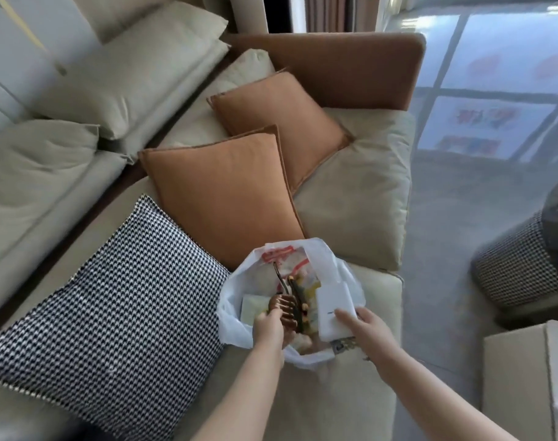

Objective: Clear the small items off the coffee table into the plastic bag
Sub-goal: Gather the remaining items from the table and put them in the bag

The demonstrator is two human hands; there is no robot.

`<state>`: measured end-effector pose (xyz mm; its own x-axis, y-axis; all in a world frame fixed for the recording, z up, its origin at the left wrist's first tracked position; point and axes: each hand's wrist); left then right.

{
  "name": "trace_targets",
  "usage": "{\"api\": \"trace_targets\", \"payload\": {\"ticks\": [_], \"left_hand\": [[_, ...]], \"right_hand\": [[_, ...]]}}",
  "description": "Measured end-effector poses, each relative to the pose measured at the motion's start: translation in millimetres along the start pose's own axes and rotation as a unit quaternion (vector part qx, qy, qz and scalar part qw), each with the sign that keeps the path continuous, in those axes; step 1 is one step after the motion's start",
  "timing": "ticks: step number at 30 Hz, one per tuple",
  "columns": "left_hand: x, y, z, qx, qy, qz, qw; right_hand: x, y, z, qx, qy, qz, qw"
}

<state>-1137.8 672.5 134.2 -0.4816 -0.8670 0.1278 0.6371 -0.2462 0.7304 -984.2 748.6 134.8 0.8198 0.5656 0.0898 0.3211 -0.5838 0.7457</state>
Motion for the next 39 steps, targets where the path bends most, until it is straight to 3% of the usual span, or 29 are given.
{"api": "trace_targets", "payload": {"ticks": [7,11,14,19,30,33,39], "left_hand": [[4.3,-93.1,0.7,0.033,-0.018,0.030,0.999],[-3.5,-134.3,-12.9,0.024,-0.078,0.050,0.995],[-2.1,-144.1,-31.6,0.018,-0.105,0.019,0.994],[7.7,-119.7,-38.9,0.013,-0.131,-0.018,0.991],[-7.7,-5.1,-12.0,-0.059,-0.270,-0.123,0.953],[-21.0,45.2,-9.9,-0.114,-0.335,-0.161,0.921],[-42.7,160.7,-18.6,-0.261,-0.489,-0.214,0.804]], "right_hand": [[-56.6,-87.5,-17.7,-0.031,0.190,0.037,0.981],[-79.5,-136.0,-16.0,-0.032,0.191,0.045,0.980],[-86.2,-150.4,-10.7,-0.018,0.190,0.043,0.981],[-80.3,-132.8,-5.9,0.019,0.272,0.075,0.959],[-14.5,-24.1,-11.6,0.038,0.325,0.048,0.944],[14.0,18.2,-7.5,0.062,0.334,0.065,0.938],[81.2,113.3,10.1,0.103,0.402,0.134,0.900]]}}
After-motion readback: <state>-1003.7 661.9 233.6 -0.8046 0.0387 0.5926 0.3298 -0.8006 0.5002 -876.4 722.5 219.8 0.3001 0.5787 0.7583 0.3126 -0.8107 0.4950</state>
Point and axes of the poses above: each hand's wrist, its own y-axis away from the middle knuckle, its own x-axis out of the back of the hand, z = x × y, and after that the axes turned 6 degrees about -x, right-handed
